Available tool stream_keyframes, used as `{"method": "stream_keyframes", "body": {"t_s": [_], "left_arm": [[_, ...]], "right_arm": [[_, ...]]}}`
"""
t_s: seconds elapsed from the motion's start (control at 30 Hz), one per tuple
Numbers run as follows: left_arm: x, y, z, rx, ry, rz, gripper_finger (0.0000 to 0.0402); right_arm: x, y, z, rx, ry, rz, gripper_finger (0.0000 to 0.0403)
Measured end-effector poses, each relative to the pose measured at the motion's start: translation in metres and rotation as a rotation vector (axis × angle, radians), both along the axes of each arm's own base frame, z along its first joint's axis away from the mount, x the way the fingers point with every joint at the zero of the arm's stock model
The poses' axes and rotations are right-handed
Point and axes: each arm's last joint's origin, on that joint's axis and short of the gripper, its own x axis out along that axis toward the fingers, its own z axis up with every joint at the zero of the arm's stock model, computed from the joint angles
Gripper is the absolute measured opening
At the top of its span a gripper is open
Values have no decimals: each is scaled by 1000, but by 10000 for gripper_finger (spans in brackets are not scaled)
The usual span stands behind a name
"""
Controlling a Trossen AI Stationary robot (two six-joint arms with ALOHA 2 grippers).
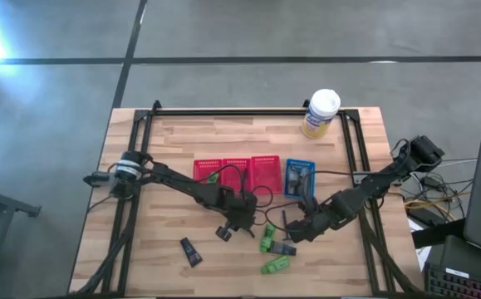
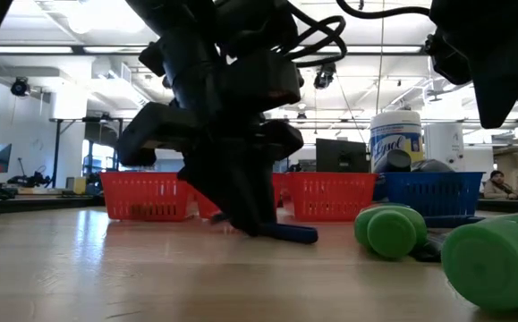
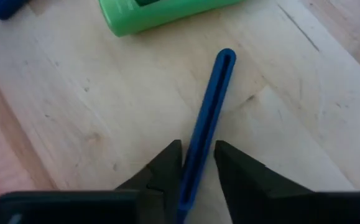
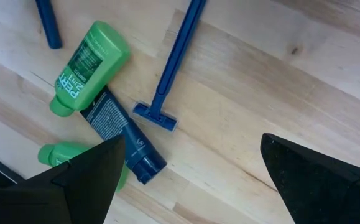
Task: Pick & Place Travel size toiletries
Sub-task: Put the blue razor into the middle red bin
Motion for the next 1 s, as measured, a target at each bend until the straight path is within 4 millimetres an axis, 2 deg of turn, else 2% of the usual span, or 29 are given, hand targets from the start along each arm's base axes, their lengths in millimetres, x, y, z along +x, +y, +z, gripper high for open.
{"method": "stream_keyframes", "body": {"t_s": [0.23, 0.4, 0.5, 0.6, 0.77, 0.87, 0.93, 1.0], "left_arm": [[-2, 0, 0, -13, 18, 5, 30], [-2, 0, 8, -36, 29, 65, 25], [-4, 1, 26, -63, 6, 146, 26], [-9, 6, 61, -103, -80, 264, 25], [-27, 23, 101, -202, -164, 572, 25], [-41, 36, 124, -332, -267, 917, 25], [-52, 44, 128, -425, -346, 1192, 27], [-62, 50, 120, -506, -413, 1407, 32]], "right_arm": [[-1, -1, 0, -6, 8, 2, 368], [-1, -1, 0, -7, 9, 3, 368], [-1, -1, 0, -9, 10, 6, 368], [-1, -1, 0, -12, 12, 14, 368], [-1, -1, 0, -19, 11, 17, 368], [-1, -2, 0, -36, -2, 9, 368], [-1, -2, 1, -51, -9, 7, 368], [-1, -3, 1, -67, -24, 2, 368]]}}
